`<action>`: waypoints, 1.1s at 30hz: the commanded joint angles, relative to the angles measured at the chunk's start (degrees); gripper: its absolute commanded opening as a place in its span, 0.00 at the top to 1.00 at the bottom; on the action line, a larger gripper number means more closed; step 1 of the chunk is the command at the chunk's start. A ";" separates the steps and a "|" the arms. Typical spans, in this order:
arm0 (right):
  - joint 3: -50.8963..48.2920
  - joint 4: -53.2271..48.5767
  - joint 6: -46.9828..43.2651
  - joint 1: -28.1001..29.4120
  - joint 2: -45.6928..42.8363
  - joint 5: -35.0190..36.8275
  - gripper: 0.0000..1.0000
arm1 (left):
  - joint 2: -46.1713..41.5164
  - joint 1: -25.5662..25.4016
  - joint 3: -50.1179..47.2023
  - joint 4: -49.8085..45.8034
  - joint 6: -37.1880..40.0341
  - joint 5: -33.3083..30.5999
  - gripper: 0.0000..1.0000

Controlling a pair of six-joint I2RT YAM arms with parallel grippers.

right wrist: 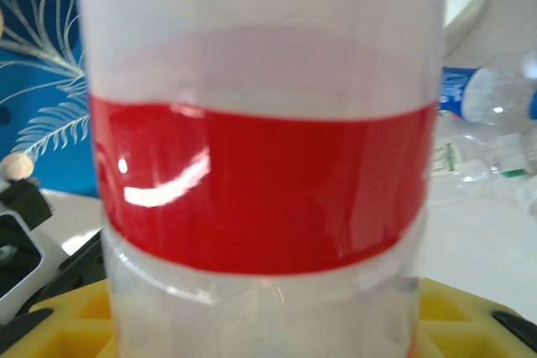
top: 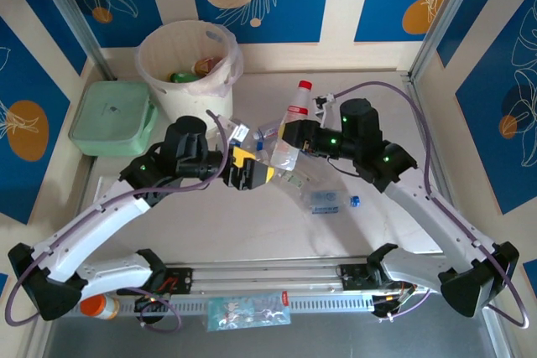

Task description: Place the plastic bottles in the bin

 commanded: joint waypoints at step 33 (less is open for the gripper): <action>-2.71 11.51 5.65 4.82 -0.93 -1.03 0.34 | 3.47 -1.97 2.76 6.22 1.81 4.04 0.46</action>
